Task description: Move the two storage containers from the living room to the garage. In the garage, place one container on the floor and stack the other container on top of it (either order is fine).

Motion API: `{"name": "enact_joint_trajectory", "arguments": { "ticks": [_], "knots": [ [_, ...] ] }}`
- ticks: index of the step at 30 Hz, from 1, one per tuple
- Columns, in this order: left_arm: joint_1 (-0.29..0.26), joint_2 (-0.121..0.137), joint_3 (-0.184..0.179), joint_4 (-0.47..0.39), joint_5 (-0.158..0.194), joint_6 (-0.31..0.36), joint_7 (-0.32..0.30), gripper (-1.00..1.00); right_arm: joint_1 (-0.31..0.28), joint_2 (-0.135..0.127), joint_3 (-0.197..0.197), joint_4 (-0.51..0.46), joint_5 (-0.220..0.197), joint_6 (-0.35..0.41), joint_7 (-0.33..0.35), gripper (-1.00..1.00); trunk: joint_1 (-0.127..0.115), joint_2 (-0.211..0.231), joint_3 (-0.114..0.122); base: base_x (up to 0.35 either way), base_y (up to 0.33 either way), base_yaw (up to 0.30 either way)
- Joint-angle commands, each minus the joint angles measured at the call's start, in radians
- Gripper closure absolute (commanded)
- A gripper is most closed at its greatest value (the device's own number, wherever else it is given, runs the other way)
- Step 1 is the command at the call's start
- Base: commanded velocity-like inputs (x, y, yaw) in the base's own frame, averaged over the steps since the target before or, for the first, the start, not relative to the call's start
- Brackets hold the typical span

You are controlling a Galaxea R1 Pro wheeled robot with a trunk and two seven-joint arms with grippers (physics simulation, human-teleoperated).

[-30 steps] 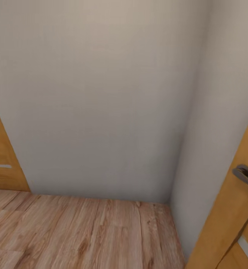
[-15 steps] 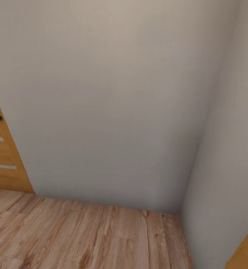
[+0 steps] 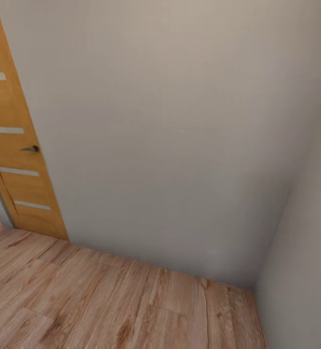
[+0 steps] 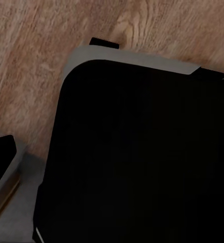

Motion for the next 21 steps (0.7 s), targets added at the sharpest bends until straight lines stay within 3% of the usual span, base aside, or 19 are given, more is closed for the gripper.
{"name": "enact_joint_trajectory", "arguments": {
  "ticks": [1,21],
  "knots": [
    [0.0,0.0,0.001,-0.001,0.005,-0.002,0.0,-1.0,-0.001,0.0,0.007,0.003,-0.011,-0.006,0.005,-1.0,0.0,-0.001,-0.001,0.0,0.0,0.278],
    [0.0,0.0,0.001,0.001,0.005,-0.002,-0.001,-1.0,-0.001,0.0,0.007,0.003,-0.013,-0.007,0.005,-1.0,0.0,-0.001,-0.001,0.151,0.0,0.279]
  ]
}}
